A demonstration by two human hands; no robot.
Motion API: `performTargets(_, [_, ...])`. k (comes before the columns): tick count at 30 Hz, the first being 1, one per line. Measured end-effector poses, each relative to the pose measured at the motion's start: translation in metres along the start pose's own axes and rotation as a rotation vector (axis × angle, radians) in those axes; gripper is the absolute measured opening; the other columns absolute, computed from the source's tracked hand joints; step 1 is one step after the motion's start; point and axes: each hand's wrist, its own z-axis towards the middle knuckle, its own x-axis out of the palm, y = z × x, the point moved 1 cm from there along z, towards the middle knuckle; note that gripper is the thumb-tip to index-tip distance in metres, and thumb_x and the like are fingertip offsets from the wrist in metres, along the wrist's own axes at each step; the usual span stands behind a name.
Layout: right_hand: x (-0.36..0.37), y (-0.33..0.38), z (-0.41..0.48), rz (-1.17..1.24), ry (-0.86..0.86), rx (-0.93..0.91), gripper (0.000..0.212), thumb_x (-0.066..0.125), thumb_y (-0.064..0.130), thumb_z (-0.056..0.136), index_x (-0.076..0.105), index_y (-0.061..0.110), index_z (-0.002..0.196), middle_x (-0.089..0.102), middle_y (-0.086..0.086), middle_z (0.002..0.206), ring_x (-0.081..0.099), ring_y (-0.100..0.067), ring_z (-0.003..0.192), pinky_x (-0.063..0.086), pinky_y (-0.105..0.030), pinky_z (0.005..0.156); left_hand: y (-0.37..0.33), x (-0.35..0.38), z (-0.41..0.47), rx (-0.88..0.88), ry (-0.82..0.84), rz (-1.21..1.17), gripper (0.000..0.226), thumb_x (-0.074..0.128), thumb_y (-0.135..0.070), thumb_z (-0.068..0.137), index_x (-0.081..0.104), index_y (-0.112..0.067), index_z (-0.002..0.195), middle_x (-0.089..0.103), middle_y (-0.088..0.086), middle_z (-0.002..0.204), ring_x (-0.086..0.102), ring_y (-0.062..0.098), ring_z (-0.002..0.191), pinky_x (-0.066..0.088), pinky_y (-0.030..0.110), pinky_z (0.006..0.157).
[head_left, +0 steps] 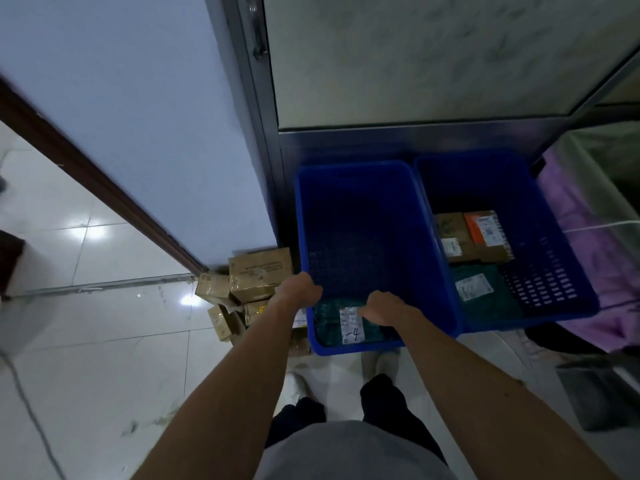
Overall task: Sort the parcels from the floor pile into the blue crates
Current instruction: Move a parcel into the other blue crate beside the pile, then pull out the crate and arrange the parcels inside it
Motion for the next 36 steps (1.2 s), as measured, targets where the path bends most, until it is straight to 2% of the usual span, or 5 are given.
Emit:
performTargets(13, [0.031, 0.011, -0.042, -0.052, -0.108, -0.065, 0.040, 0.047, 0.032, 0.102, 0.038, 0.018, 0.066, 0.038, -0.002, 0.063, 0.034, -0.018, 0.053, 0.028, -0.031, 0.051, 0.038, -0.008, -0.059, -0.007, -0.106, 0.017, 0.034, 0.051, -0.027, 0.100, 0.066, -0.003, 0.120, 0.065, 0.015, 0.120, 0.060, 0.032, 0.114, 0.046, 0.035, 0.087])
performTargets(19, [0.064, 0.014, -0.041, -0.062, -0.122, -0.148, 0.031, 0.046, 0.034, 0.100, 0.052, 0.010, 0.081, 0.056, -0.010, 0.075, 0.048, -0.025, 0.063, 0.037, -0.036, 0.060, 0.071, 0.012, -0.080, -0.043, -0.122, 0.021, 0.038, 0.052, -0.033, 0.097, 0.068, -0.007, 0.119, 0.068, 0.013, 0.120, 0.063, 0.029, 0.107, 0.044, 0.032, 0.079])
performTargets(26, [0.118, 0.025, -0.046, -0.091, -0.136, -0.155, 0.031, 0.047, 0.028, 0.099, 0.040, 0.016, 0.071, 0.038, -0.001, 0.066, 0.038, -0.019, 0.055, 0.027, -0.031, 0.051, 0.109, 0.028, -0.103, -0.088, -0.090, -0.057, 0.035, 0.046, -0.022, 0.103, 0.061, -0.004, 0.129, 0.062, 0.012, 0.128, 0.060, 0.031, 0.113, 0.050, 0.038, 0.093])
performTargets(31, [0.155, 0.056, -0.027, -0.041, -0.108, -0.154, 0.027, 0.047, 0.034, 0.101, 0.051, 0.010, 0.114, 0.059, -0.008, 0.101, 0.059, -0.030, 0.095, 0.044, -0.038, 0.073, 0.163, 0.040, -0.070, -0.117, -0.068, -0.168, 0.033, 0.048, -0.022, 0.100, 0.063, -0.007, 0.126, 0.064, 0.015, 0.130, 0.060, 0.034, 0.115, 0.052, 0.042, 0.097])
performTargets(36, [0.203, 0.105, 0.030, 0.050, -0.053, -0.164, 0.032, 0.048, 0.036, 0.100, 0.060, 0.009, 0.112, 0.066, -0.010, 0.107, 0.062, -0.028, 0.098, 0.052, -0.040, 0.083, 0.216, 0.056, -0.012, -0.168, -0.005, -0.296, 0.039, 0.054, -0.027, 0.097, 0.063, -0.011, 0.131, 0.061, 0.014, 0.130, 0.058, 0.031, 0.117, 0.050, 0.038, 0.095])
